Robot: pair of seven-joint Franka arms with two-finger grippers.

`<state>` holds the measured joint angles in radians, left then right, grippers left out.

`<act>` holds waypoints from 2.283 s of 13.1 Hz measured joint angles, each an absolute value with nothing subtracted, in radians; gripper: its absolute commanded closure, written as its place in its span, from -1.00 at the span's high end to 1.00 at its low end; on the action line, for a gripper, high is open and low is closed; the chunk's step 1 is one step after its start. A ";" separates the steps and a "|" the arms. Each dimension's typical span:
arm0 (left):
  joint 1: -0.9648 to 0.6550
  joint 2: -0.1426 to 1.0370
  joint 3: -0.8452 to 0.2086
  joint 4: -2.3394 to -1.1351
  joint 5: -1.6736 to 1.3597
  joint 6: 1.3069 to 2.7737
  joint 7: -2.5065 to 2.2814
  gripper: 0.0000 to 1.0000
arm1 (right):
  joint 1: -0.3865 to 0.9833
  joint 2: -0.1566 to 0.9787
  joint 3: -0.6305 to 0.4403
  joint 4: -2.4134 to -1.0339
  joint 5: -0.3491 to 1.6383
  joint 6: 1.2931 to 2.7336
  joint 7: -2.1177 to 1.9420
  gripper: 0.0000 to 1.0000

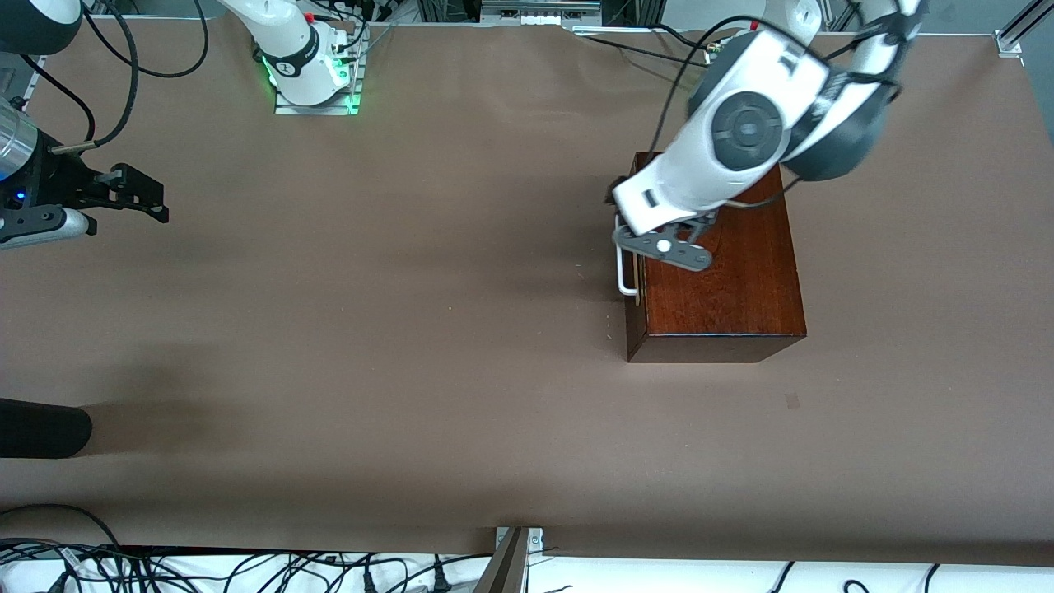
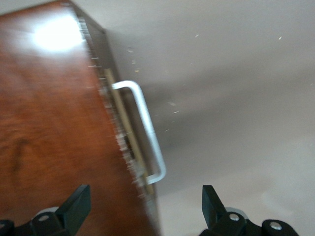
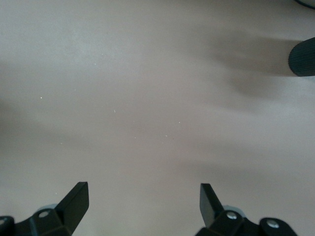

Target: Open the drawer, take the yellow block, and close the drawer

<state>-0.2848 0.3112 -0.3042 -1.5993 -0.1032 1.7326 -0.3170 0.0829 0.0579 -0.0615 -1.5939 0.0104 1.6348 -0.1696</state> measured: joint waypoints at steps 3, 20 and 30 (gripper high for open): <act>-0.390 0.367 -0.304 -1.599 0.007 1.787 -0.440 1.00 | 0.083 0.058 -0.062 -1.594 0.010 1.635 -0.170 1.00; -0.474 0.537 -0.299 -1.685 0.324 1.986 -0.828 1.00 | 0.083 0.058 -0.060 -1.594 0.010 1.635 -0.170 1.00; -0.503 0.562 -0.292 -1.684 0.348 2.065 -0.917 1.00 | 0.083 0.058 -0.060 -1.594 0.010 1.635 -0.170 1.00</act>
